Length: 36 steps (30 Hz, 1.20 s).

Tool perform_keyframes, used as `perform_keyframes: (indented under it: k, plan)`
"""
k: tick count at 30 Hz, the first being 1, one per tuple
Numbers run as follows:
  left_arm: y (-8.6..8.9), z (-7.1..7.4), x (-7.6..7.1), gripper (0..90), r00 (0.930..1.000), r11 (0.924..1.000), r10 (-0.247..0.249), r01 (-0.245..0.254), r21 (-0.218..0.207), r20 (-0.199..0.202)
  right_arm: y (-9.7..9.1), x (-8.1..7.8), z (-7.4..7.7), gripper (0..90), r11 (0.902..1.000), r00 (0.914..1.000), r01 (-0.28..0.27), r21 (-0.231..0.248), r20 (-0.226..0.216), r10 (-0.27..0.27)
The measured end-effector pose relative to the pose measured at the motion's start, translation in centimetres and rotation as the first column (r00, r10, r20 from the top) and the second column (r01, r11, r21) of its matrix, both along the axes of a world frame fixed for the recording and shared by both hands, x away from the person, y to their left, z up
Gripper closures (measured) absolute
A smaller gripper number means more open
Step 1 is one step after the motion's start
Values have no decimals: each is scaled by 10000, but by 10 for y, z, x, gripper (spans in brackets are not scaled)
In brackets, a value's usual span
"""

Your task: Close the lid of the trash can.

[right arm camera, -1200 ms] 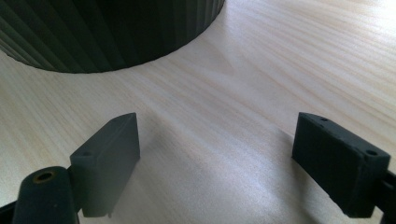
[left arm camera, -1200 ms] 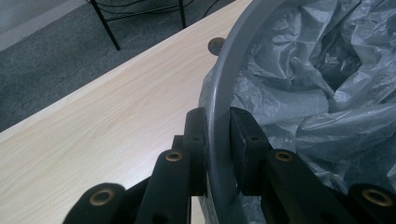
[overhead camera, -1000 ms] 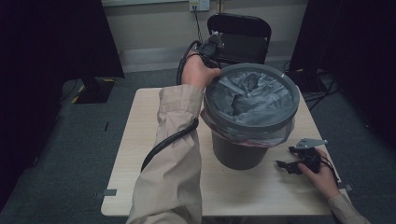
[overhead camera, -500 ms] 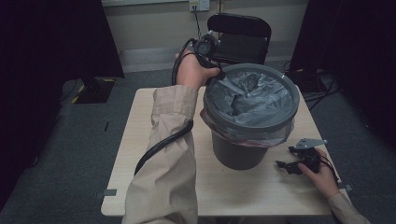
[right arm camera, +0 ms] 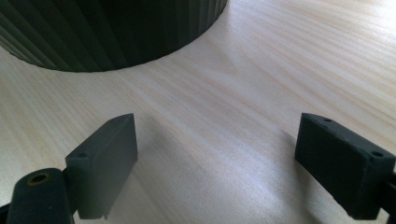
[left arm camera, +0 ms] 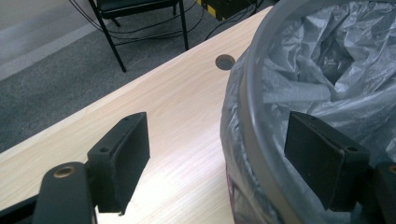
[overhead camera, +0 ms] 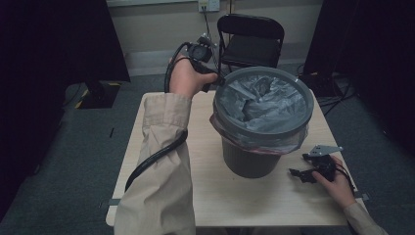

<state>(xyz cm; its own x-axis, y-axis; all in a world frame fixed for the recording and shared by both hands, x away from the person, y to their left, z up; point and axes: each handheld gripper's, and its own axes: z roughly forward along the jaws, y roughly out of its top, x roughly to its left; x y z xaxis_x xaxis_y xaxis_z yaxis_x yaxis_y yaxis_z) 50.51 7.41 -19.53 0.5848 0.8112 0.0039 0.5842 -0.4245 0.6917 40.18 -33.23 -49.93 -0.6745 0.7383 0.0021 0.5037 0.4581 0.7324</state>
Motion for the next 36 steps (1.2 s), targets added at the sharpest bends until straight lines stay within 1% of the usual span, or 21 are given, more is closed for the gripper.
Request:
perform_keyframes:
  k: [3, 9, 11, 15, 16, 19, 20, 22, 26, 28, 29, 30, 31, 34, 35, 36]
  plan:
    - [7, 0, -1, 218, 10000, 10000, 85, -85, -22, 21, 0, 0, 0, 120, 10000, 10000, -11, -3, 7, 11]
    - [22, 2, -3, 217, 9992, 9991, 405, -405, -117, 22, 0, 0, 0, 120, 10000, 10000, 5, 3, -12, -5]
    - [26, 2, -3, 217, 9991, 9991, 415, -415, -68, 20, 0, 0, 0, 120, 10000, 10000, -6, 1, 1, 6]
    - [34, 1, -7, 214, 9986, 9985, 517, -518, -168, -72, 0, 0, 0, 120, 10000, 10000, 0, 2, -1, 0]
    - [36, 1, -7, 213, 9987, 9987, 503, -504, -123, -73, 0, 0, 0, 120, 10000, 10000, -2, 0, 0, 2]
    - [40, 1, -9, 200, 9977, 9974, 663, -666, -269, -115, 0, 0, 0, 120, 10000, 10000, 12, -10, 0, -12]
    - [41, 2, -10, 185, 9983, 9978, 563, -568, -337, -147, 0, 0, 0, 120, 10000, 10000, 12, -14, 3, -12]
    - [42, 2, -13, 165, 9991, 9987, 386, -391, -323, -162, 0, 0, 0, 120, 10000, 10000, 14, -15, 1, -14]
    - [45, 1, -16, 161, 9978, 9974, 495, -517, -501, -443, 0, 0, 0, 120, 10000, 10000, 10, -14, 4, -10]
    - [46, 0, -17, 161, 9977, 9974, 434, -463, -554, -522, 0, 0, 0, 120, 10000, 10000, 13, -14, -1, -13]
    - [47, 0, -18, 161, 9974, 9976, 429, -459, -513, -574, 0, 0, 0, 120, 10000, 10000, 10, -12, 0, -10]
    - [48, -1, -18, 161, 9970, 9972, 461, -496, -566, -617, 0, 0, 0, 120, 10000, 10000, 6, -11, 2, -6]
    - [49, -2, -19, 161, 9966, 9976, 482, -514, -466, -661, 0, 0, 0, 120, 10000, 10000, -2, -23, 43, 3]
    - [53, -3, -20, 161, 9964, 9976, 416, -455, -517, -734, 0, 0, 0, 120, 10000, 10000, -2, -21, 43, 2]
    - [53, -3, -21, 161, 9962, 9969, 501, -542, -565, -713, 0, 0, 0, 120, 10000, 10000, -3, -23, 42, 3]
    - [55, -4, -22, 161, 9963, 9972, 466, -505, -545, -717, 0, 0, 0, 120, 10000, 10000, -4, -23, 43, 4]
